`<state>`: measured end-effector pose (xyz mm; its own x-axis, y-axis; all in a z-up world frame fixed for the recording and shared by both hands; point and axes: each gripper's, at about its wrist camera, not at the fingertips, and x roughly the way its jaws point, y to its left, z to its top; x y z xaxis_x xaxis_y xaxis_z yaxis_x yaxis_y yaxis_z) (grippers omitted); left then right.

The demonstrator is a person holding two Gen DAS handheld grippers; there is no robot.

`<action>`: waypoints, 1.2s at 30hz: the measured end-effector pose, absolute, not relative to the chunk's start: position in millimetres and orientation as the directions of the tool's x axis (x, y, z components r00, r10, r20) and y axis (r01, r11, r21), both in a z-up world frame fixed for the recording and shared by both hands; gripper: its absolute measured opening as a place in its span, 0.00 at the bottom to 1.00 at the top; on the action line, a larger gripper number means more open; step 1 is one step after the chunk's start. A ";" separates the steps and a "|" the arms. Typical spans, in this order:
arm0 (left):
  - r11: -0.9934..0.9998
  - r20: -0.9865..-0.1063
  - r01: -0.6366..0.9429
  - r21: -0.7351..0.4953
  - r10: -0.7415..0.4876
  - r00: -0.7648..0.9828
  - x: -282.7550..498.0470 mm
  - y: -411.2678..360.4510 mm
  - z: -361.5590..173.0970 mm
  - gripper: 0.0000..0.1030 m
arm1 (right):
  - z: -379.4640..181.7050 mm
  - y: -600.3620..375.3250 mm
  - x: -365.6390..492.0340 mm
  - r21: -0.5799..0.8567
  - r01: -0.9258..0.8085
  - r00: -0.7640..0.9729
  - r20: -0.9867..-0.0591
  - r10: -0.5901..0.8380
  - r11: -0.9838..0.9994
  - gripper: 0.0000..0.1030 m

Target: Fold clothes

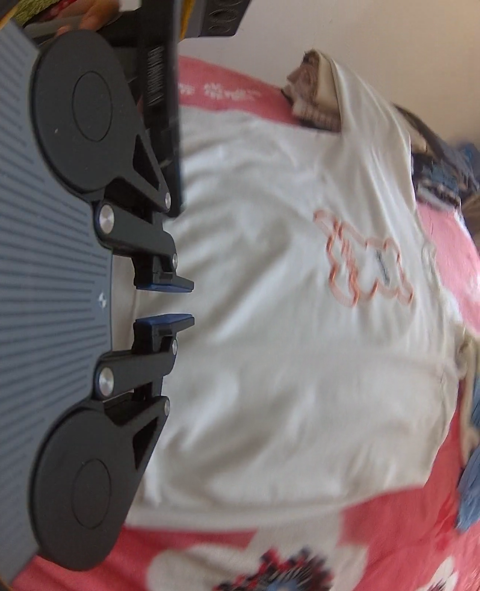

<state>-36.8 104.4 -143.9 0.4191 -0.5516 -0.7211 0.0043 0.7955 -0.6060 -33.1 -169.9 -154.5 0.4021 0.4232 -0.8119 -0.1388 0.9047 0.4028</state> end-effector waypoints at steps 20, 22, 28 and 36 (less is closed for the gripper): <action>0.471 -0.575 -0.465 -0.749 -0.114 0.810 -45.7 477.3 -104.1 0.56 | -60.7 120.5 118.5 0.399 -0.556 0.357 -0.678 0.643 0.730 0.12; 0.389 -0.564 -0.489 -0.781 -0.101 0.820 -42.2 508.8 -114.0 0.56 | -53.4 162.1 137.6 0.379 -0.604 0.356 -0.659 0.662 0.701 0.12; 0.174 -0.524 -0.502 -0.847 -0.109 0.845 -17.5 572.0 -151.5 0.58 | -45.5 275.4 192.4 0.303 -0.709 0.363 -0.617 0.698 0.637 0.12; -0.110 -0.422 -0.435 -0.894 -0.123 0.898 18.4 595.3 -209.8 0.66 | -91.4 335.4 263.8 0.307 -0.649 0.371 -0.671 0.642 0.696 0.10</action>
<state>18.4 595.3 -209.8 0.8983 -0.1232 -0.4217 -0.4347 -0.1097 -0.8939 263.8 335.4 -91.4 0.3707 0.6417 -0.6714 -0.6488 0.6962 0.3072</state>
